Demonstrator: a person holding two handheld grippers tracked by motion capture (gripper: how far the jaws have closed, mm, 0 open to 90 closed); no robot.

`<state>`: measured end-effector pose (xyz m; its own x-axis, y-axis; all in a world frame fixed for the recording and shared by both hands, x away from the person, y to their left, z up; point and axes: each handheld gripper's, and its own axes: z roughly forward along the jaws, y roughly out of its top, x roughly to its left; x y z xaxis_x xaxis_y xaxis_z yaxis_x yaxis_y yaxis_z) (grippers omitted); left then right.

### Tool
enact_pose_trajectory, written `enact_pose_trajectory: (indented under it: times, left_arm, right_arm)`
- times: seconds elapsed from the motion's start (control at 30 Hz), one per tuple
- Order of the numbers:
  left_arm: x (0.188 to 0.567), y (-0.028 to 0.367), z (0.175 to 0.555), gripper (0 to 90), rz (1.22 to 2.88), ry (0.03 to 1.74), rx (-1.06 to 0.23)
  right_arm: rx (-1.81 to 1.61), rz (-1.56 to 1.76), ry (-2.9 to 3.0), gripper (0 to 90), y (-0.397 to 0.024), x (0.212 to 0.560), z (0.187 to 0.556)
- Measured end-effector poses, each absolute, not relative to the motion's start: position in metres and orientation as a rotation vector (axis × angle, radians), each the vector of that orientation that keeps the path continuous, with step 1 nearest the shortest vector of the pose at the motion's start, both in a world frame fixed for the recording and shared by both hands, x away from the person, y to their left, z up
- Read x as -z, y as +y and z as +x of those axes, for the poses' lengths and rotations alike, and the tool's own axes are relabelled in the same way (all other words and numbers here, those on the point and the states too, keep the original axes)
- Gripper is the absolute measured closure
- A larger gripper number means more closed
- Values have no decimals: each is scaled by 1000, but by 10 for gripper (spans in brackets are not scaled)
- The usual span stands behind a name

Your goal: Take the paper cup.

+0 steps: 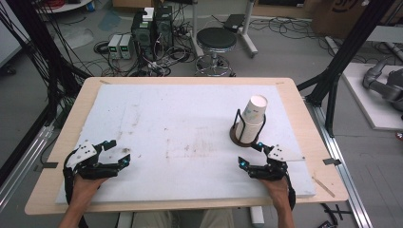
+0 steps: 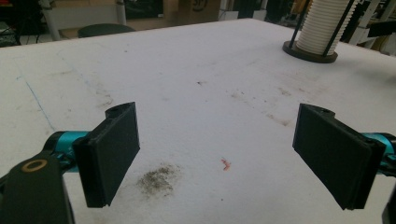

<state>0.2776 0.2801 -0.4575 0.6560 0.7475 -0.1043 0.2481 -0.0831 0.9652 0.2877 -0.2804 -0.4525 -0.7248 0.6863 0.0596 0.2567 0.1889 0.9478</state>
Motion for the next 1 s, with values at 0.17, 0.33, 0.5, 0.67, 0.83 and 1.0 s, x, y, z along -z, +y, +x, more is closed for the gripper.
enact_pose_trajectory:
  times: [0.17, 0.33, 0.5, 0.67, 0.83, 1.0]
  left_arm:
    - [457, 281, 278, 146, 1650, 830, -503]
    - [457, 280, 278, 146, 1654, 828, -503]
    - [457, 280, 278, 146, 1653, 831, -507]
    - [457, 280, 278, 146, 1653, 831, -508]
    - [457, 280, 278, 146, 1653, 831, -511]
    - [457, 279, 278, 146, 1659, 833, -514]
  right_arm:
    - [-1543, 861, 2081, 202, -280, 452, 285]
    - [-1560, 849, 2069, 202, -281, 453, 284]
    - [-1568, 851, 2070, 202, -281, 453, 284]
    - [-1567, 854, 2070, 202, -281, 452, 285]
    - [-1563, 840, 2074, 191, -281, 452, 284]
    - [-1556, 836, 2116, 189, -281, 450, 285]
